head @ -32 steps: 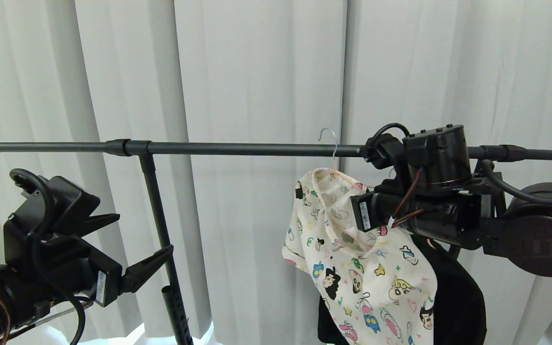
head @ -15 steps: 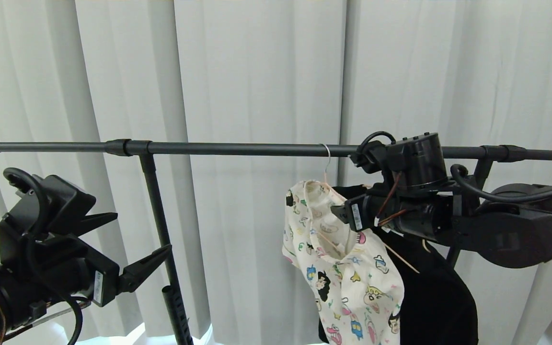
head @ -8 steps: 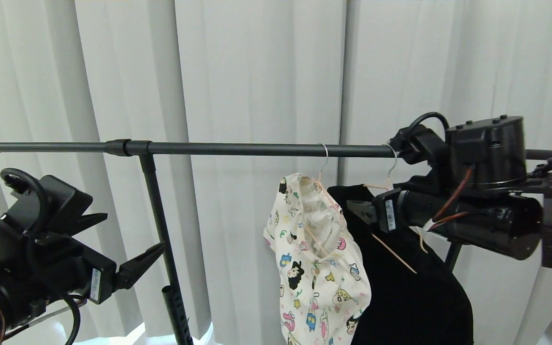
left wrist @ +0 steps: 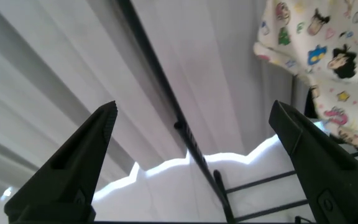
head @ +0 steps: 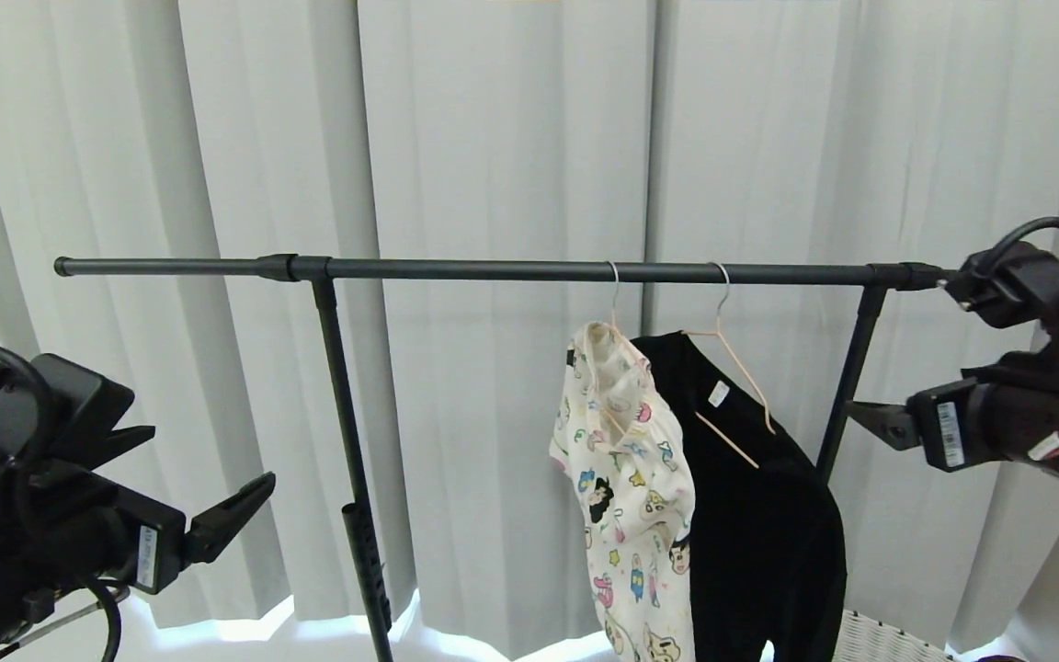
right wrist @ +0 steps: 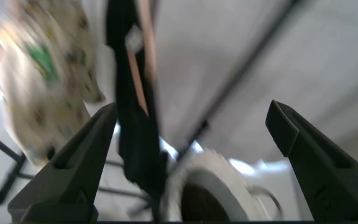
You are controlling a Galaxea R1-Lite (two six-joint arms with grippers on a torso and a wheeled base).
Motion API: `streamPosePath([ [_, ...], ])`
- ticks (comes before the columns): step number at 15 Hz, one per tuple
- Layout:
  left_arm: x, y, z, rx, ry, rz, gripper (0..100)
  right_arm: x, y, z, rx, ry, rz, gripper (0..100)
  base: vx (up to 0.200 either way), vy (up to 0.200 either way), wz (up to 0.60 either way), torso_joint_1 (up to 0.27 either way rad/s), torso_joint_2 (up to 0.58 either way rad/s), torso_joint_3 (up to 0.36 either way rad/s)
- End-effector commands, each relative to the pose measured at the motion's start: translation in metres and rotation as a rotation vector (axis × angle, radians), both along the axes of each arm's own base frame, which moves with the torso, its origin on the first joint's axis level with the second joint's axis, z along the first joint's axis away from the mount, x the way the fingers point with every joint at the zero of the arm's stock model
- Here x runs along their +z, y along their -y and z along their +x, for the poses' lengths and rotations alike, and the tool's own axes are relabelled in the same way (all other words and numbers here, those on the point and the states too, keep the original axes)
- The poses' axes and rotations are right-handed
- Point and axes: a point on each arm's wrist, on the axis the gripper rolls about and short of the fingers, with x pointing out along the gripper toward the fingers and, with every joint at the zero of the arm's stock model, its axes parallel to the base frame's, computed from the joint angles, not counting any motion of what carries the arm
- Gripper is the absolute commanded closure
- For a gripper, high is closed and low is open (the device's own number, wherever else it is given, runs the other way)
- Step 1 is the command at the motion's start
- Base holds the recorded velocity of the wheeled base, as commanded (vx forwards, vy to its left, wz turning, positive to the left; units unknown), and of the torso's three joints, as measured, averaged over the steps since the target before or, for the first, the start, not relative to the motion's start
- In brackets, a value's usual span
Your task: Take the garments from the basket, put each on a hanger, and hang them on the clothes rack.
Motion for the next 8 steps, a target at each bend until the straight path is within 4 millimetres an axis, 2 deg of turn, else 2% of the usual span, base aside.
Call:
streamPosePath([
  [1,-0.005,-0.008,-0.013,0.045,0.011,-0.001,0,0.002,0.035,-0.029,-0.085,0.009,-0.053,0,-0.2,0.0,0.0,0.002,0.0,-0.002],
  [4,-0.019,-0.013,-0.043,0.095,0.032,0.009,0,-0.019,0.065,-0.059,-0.178,-0.016,-0.094,0,-0.2,0.0,0.0,-0.001,0.0,0.004],
  [7,-0.034,-0.016,-0.066,0.15,0.05,0.022,0,-0.037,0.081,-0.084,-0.251,-0.018,-0.095,0,-0.2,0.0,0.0,0.004,0.0,0.005],
  [8,-0.045,-0.017,-0.082,0.163,0.073,0.026,0,-0.049,0.088,-0.099,-0.28,-0.03,-0.1,0,0.0,0.0,0.0,0.0,0.0,0.0],
])
